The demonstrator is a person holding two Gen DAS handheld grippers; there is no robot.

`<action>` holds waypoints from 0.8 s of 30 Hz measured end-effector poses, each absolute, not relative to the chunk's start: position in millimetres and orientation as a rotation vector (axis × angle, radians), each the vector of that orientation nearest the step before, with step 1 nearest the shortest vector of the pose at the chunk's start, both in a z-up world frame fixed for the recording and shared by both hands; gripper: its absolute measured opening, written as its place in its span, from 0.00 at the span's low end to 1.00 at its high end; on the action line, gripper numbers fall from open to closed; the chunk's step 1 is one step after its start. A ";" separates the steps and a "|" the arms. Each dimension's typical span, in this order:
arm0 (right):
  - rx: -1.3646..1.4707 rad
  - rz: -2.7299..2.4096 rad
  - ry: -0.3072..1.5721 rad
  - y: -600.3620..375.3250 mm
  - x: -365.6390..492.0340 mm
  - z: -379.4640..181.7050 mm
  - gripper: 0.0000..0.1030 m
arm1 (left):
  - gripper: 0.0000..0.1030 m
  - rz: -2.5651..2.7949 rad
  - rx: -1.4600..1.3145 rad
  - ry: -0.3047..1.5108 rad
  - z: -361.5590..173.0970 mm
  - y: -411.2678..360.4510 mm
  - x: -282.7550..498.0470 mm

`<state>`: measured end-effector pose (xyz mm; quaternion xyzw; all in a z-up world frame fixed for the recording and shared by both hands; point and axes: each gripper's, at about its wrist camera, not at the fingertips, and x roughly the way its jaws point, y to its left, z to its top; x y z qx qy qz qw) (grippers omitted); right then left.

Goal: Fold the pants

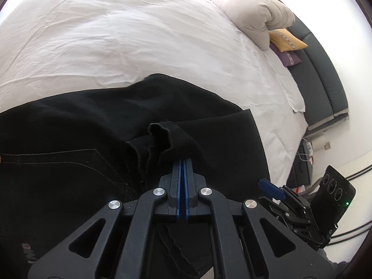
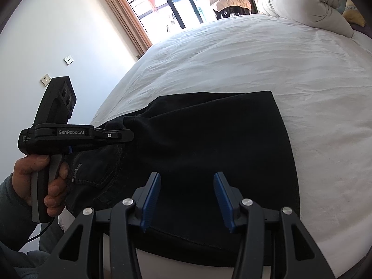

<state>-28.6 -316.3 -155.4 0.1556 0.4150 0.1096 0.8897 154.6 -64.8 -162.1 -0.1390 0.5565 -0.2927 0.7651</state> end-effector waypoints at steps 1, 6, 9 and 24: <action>0.322 0.226 0.862 -316.2 -28.4 -155.1 0.50 | 0.01 -0.627 -0.298 1.211 -163.0 -64.9 155.5; 0.317 0.224 0.862 -315.1 -27.0 -152.8 0.50 | 0.06 -0.609 -0.322 1.202 -163.4 -56.3 157.0; 0.301 0.239 0.861 -308.7 -20.8 -148.6 0.50 | 0.61 -0.607 -0.347 1.201 -165.4 -50.0 152.7; 0.113 0.235 0.969 -225.5 63.3 -179.3 0.55 | 0.87 -0.545 -0.536 1.054 -136.8 56.9 78.4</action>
